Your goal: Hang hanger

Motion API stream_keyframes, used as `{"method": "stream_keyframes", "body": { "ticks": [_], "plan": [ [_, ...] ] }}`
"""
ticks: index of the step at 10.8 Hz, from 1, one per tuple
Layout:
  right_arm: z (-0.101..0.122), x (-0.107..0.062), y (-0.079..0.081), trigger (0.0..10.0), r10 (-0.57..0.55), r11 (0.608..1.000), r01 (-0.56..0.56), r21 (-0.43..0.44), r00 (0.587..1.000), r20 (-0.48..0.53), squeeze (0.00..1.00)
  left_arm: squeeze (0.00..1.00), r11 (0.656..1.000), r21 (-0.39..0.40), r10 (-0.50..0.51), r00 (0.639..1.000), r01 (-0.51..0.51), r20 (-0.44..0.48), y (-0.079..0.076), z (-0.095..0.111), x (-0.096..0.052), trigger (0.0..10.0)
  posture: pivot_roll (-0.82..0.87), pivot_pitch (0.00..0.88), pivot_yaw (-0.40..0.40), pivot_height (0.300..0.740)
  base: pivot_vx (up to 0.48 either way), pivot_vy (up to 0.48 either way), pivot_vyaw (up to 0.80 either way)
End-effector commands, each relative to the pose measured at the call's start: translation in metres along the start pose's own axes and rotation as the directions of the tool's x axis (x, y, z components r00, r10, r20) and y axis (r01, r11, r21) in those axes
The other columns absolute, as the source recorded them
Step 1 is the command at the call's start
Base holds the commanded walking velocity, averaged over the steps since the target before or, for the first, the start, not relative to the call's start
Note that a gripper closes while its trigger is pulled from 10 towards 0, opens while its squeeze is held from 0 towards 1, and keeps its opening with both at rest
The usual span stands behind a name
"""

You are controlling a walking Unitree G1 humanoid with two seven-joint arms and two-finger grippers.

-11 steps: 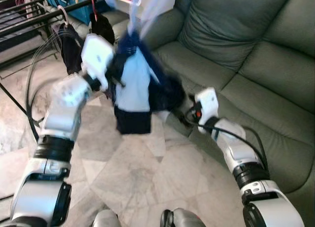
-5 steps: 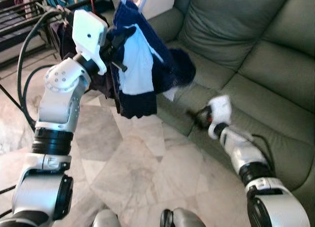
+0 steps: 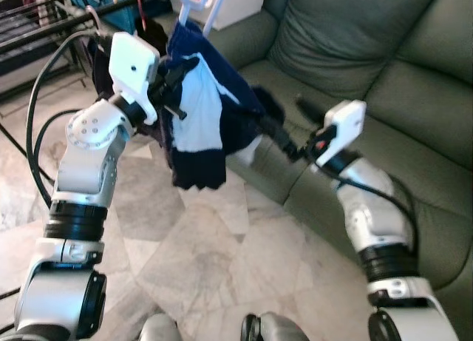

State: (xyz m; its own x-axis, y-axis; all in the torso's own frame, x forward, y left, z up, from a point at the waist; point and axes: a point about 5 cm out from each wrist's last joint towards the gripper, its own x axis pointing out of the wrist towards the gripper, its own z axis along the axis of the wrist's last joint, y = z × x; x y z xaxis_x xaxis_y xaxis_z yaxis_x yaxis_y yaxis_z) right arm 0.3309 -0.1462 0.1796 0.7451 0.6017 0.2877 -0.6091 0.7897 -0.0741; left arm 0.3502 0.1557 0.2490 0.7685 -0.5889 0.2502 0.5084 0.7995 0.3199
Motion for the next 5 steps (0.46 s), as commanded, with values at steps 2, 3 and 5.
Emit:
{"method": "stream_keyframes", "body": {
  "ticks": [2, 3, 5],
  "plan": [
    [0.011, -0.004, -0.011, 10.0, -0.053, 0.998, 0.054, -0.027, 0.998, 0.025, 0.97, 0.0, 1.0, 0.026, -0.011, 1.0, 0.011, 0.015, 0.0, 0.004, 0.0, 0.0, -0.01, 0.091, -0.058, 0.74, 0.0, 0.0, 0.0],
    [0.0, -0.009, -0.018, 10.0, -0.114, 0.993, 0.113, -0.038, 0.993, -0.033, 0.0, 0.0, 1.0, 0.026, -0.017, 0.999, 0.017, 0.028, 0.0, 0.007, 0.001, 0.0, -0.01, 0.091, -0.06, 0.74, 0.0, 0.0, 0.0],
    [-0.019, -0.01, -0.022, 10.0, -0.181, 0.983, 0.179, -0.033, 0.978, -0.105, 0.0, 0.0, 0.997, 0.023, -0.073, 0.994, 0.071, 0.079, -0.007, 0.018, 0.003, 0.0, 0.0, 0.09, -0.064, 0.74, 0.0, 0.0, 0.0]
  ]
}}
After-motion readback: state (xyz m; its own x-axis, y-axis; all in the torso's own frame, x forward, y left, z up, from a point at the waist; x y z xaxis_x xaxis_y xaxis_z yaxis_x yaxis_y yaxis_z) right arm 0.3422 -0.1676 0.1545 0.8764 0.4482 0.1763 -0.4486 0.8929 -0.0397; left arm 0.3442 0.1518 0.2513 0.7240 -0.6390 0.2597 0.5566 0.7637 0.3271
